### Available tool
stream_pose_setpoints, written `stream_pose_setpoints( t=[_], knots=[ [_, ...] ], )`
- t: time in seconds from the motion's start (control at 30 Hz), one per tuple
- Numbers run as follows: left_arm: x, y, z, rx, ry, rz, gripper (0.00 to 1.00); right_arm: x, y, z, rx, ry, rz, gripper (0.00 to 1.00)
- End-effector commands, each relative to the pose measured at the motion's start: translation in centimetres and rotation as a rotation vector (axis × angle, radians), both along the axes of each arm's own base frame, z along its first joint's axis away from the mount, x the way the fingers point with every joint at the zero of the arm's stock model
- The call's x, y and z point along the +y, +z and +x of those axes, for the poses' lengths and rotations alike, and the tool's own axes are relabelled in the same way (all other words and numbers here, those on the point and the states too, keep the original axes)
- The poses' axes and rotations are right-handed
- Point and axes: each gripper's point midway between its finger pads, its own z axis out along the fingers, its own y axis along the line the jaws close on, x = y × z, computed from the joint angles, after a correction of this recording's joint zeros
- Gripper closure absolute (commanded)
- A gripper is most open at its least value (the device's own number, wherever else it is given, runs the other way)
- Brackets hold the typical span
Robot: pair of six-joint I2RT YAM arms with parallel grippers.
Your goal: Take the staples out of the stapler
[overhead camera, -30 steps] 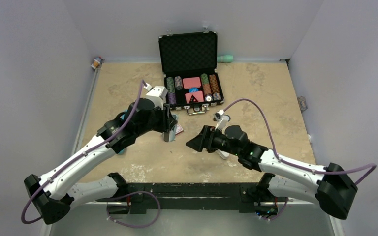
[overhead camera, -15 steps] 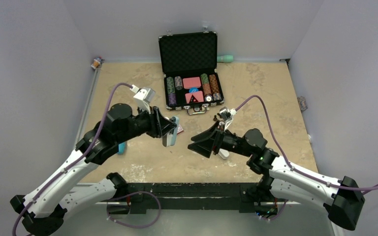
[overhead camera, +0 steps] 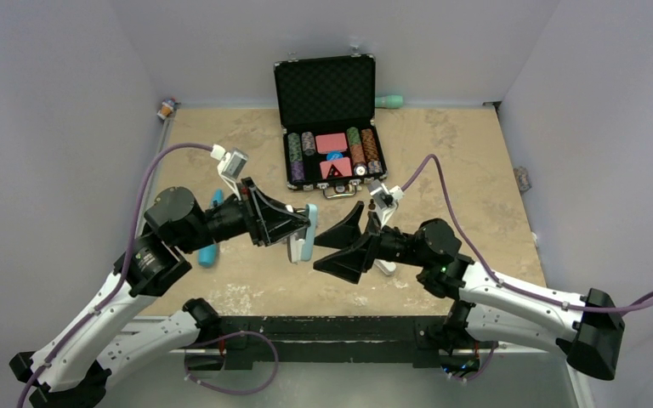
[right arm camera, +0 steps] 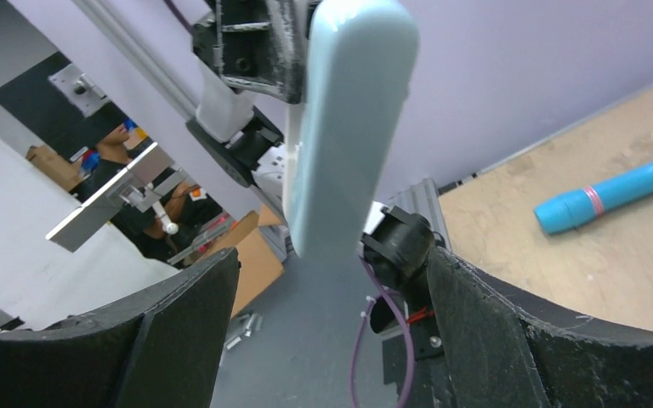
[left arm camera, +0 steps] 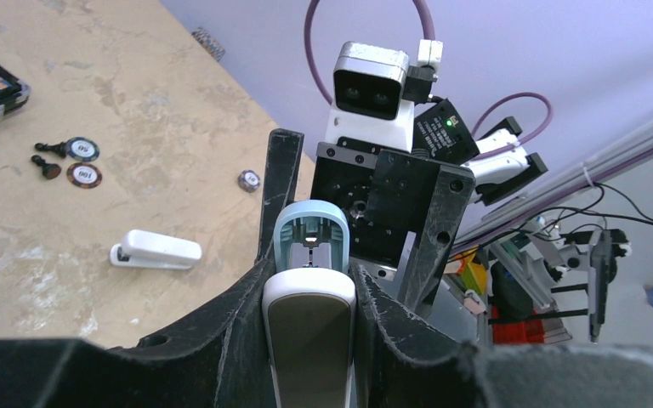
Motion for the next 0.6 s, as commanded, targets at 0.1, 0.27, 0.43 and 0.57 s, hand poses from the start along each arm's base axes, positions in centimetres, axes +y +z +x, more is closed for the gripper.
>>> stream_pose_setpoints(
  t=[0.1, 0.27, 0.43, 0.57],
  knots=[
    [0.0, 4.0, -1.1, -0.058, -0.045, -0.146, 1.00, 0.6, 5.9, -0.9, -0.112, -0.003, 0.147, 0.17],
    [0.0, 4.2, -1.1, -0.053, -0.041, -0.164, 1.00, 0.9, 6.4, -0.5, -0.102, -0.026, 0.159, 0.22],
    [-0.1, 4.4, -1.3, -0.049, -0.056, -0.193, 1.00, 1.7, 6.4, 0.1, -0.084, -0.038, 0.153, 0.24],
    [-0.2, 4.6, -1.3, -0.051, -0.060, -0.203, 1.00, 2.2, 6.7, 0.2, -0.078, -0.032, 0.158, 0.26]
  ],
)
